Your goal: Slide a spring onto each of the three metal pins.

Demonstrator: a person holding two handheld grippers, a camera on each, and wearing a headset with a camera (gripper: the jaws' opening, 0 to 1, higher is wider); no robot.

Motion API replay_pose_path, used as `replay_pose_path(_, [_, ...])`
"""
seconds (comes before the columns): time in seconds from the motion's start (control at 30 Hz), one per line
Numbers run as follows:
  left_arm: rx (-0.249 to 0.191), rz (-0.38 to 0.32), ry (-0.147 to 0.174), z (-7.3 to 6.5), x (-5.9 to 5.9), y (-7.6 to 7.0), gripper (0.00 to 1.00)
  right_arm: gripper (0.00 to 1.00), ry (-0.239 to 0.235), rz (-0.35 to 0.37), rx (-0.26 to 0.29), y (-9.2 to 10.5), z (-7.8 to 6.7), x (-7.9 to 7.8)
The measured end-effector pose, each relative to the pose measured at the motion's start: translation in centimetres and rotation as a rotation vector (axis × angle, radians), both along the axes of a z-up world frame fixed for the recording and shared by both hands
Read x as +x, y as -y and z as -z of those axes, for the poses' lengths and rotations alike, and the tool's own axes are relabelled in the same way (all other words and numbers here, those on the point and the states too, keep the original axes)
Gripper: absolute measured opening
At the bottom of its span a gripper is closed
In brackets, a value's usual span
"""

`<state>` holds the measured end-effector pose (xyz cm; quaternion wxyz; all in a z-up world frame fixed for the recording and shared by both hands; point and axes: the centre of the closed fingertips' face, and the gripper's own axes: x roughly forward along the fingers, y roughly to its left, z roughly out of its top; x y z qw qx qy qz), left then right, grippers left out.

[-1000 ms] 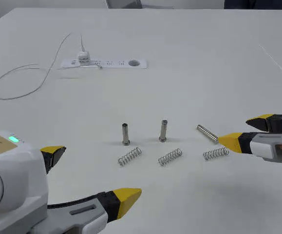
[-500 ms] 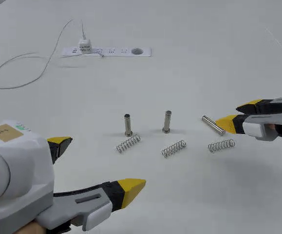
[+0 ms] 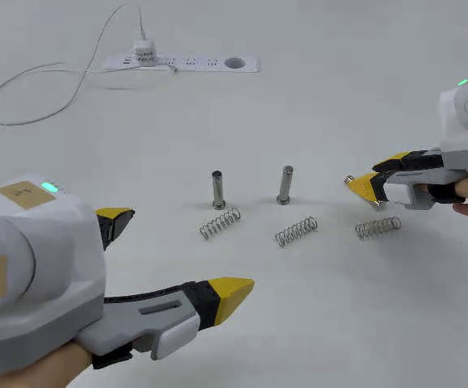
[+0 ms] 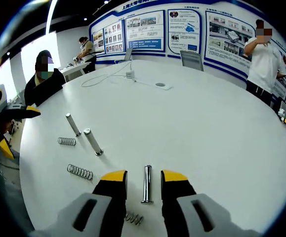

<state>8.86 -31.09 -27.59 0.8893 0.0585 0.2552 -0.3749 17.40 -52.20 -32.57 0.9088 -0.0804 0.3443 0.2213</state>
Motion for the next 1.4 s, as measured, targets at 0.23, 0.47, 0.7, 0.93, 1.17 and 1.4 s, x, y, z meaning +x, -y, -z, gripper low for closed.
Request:
replay_pose_path(0.23, [0.002, -0.006, -0.011, 0.5, 0.1, -0.3, 0.9, 0.25, -0.024, -0.02, -0.013, -0.2, 1.3, 0.8])
replay_pose_path(0.47, [-0.003, -0.01, -0.014, 0.6, 0.2, -0.4, 0.89, 0.2, -0.036, -0.015, -0.007, -0.4, 1.7, 1.6])
replay_pose_path(0.7, [0.0, -0.011, -0.021, 0.8, 0.2, -0.4, 0.89, 0.15, -0.064, 0.031, 0.007, -0.3, 1.8, 2.1])
replay_pose_path(0.93, [0.002, -0.008, -0.026, 0.9, 0.1, -0.5, 0.89, 0.1, -0.096, 0.022, -0.032, -0.3, 2.4, 1.9])
replay_pose_path(1.17, [0.001, -0.007, -0.029, 1.0, 0.1, -0.5, 0.88, 0.09, -0.109, 0.018, -0.039, -0.4, 2.5, 1.8])
replay_pose_path(1.4, [0.001, -0.003, -0.025, 0.9, 0.0, -0.4, 0.88, 0.09, -0.104, 0.051, -0.035, -0.2, 2.4, 1.9])
